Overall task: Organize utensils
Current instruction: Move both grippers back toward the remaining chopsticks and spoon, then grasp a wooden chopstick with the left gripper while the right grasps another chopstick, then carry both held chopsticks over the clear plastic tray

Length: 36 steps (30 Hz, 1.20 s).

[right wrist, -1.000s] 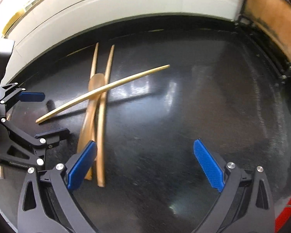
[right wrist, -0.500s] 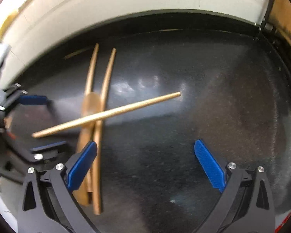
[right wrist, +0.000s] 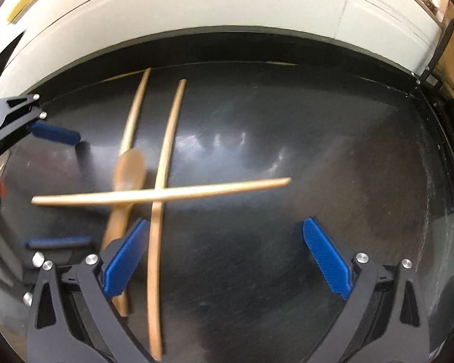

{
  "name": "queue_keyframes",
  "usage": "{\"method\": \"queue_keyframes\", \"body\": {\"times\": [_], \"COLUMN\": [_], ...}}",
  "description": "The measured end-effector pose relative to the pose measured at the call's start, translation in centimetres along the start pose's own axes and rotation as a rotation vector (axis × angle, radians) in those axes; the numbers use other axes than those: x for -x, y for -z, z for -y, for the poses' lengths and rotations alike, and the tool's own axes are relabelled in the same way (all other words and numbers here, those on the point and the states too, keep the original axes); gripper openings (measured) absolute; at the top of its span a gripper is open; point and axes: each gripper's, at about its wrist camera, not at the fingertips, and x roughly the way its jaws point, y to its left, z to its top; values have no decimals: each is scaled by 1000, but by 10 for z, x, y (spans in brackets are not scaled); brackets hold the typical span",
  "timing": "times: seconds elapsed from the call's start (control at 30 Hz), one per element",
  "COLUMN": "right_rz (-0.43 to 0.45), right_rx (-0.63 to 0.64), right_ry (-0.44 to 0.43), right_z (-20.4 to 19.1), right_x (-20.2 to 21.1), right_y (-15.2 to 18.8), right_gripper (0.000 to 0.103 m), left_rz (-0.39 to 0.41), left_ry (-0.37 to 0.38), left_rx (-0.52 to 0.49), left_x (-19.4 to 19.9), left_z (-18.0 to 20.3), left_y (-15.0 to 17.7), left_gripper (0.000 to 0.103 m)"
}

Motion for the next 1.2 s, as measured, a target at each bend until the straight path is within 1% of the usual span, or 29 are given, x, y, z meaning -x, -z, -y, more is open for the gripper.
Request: {"method": "queue_keyframes", "body": {"times": [0.1, 0.17, 0.2, 0.23, 0.27, 0.33, 0.37, 0.4, 0.43, 0.47, 0.53, 0.6, 0.63, 0.67, 0.7, 0.73, 0.77, 0.8, 0.87, 0.93, 1.03, 1.1, 1.13, 1.2], "right_rz": [12, 17, 19, 21, 26, 34, 38, 42, 45, 48, 59, 67, 87, 114, 132, 136, 143, 145, 127, 105, 79, 76, 78, 87], "right_rx": [1, 28, 44, 51, 57, 61, 63, 65, 68, 72, 76, 86, 109, 140, 164, 203, 217, 207, 148, 110, 12, -54, -112, -187], "right_ry": [-5, -19, -27, -31, -34, -38, -39, -41, -43, -46, -46, -53, -68, -85, -94, -71, -48, -54, -92, -95, -130, -148, -175, -217], "right_z": [9, 14, 12, 13, 15, 18, 18, 17, 18, 19, 15, 11, 5, -3, -13, -24, -30, -32, -24, -19, -5, -1, 5, 9], "right_x": [-4, -7, -9, -10, -11, -18, -21, -23, -24, -24, -26, -26, -24, -20, -18, -18, -18, -20, -21, -22, -19, -13, -8, 1], "right_y": [-5, -6, -9, -9, -11, -19, -21, -23, -26, -28, -29, -29, -29, -28, -25, -25, -25, -26, -30, -33, -36, -37, -37, -34], "right_gripper": [98, 98, 98, 98, 98, 98, 98, 98, 98, 98, 98, 96, 82, 47, 18, 8, 8, 8, 7, 7, 7, 7, 7, 7], "left_rz": [11, 31, 43, 66, 95, 121, 123, 124, 130, 141, 156, 181, 195, 206, 213, 222, 233, 242, 253, 256, 278, 301, 308, 316], "left_ry": [13, 8, 4, -4, -14, -34, -43, -46, -39, -37, -68, -88, -95, -99, -99, -97, -92, -84, -65, -65, -74, -57, -49, -23], "left_rx": [-30, -15, -6, 16, 37, 70, 87, 111, 126, 138, 129, 133, 149, 164, 179, 204, 242, 278, 337, 389, 435, 511, 537, 597], "left_x": [-1, -2, -3, -1, 3, 7, 8, 9, 10, 11, 11, 11, 10, 9, 7, 5, 5, 6, 6, 6, 16, 29, 35, 49], "left_z": [0, -2, -1, -2, -4, -8, -10, -14, -17, -18, -11, -6, -4, -3, -3, -5, -6, -7, -11, -11, -9, -11, -12, -13], "left_y": [-5, -11, -16, -18, -21, -28, -30, -31, -30, -29, -22, -14, -13, -13, -16, -15, -14, -11, -5, 3, 12, 21, 26, 36], "left_gripper": [98, 97, 94, 83, 75, 34, 25, 19, 16, 16, 6, 6, 5, 5, 5, 5, 5, 5, 5, 5, 5, 5, 5, 5]}}
